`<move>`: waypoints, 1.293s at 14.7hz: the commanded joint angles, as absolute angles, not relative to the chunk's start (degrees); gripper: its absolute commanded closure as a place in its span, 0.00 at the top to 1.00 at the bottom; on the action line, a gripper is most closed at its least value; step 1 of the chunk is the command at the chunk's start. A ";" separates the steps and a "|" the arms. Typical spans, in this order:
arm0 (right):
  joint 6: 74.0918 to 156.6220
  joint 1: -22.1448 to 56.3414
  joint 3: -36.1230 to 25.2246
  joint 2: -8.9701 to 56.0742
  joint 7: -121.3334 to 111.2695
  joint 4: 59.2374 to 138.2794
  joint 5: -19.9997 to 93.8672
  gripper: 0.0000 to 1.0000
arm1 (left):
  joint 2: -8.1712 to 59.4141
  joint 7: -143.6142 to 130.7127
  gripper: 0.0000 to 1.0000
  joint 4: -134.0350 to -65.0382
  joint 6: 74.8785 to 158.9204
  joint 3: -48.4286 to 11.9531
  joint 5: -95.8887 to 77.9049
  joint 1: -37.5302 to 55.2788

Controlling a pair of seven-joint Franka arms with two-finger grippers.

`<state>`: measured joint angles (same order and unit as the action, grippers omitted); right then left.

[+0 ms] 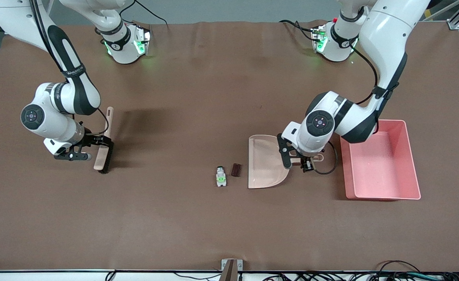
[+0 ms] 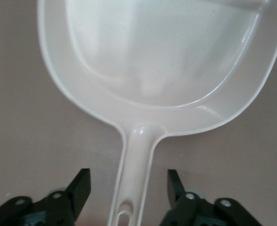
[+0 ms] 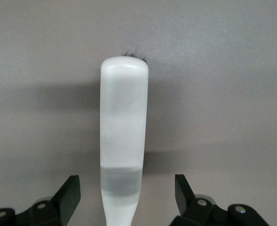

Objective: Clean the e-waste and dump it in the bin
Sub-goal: 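Grasp the brush handle with the right gripper while the left grasps the dustpan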

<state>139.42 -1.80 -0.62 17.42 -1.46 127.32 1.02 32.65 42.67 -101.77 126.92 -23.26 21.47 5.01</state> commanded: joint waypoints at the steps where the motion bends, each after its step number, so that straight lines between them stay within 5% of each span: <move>1: 141.06 -1.85 -0.35 17.84 -1.41 128.14 2.02 0.83 | 33.57 43.42 0.69 -101.69 127.62 -23.82 22.68 5.36; 19: 141.24 -0.88 -0.18 17.84 -1.23 129.20 3.60 0.31 | 35.68 44.47 0.37 -101.60 129.99 -24.08 27.69 6.32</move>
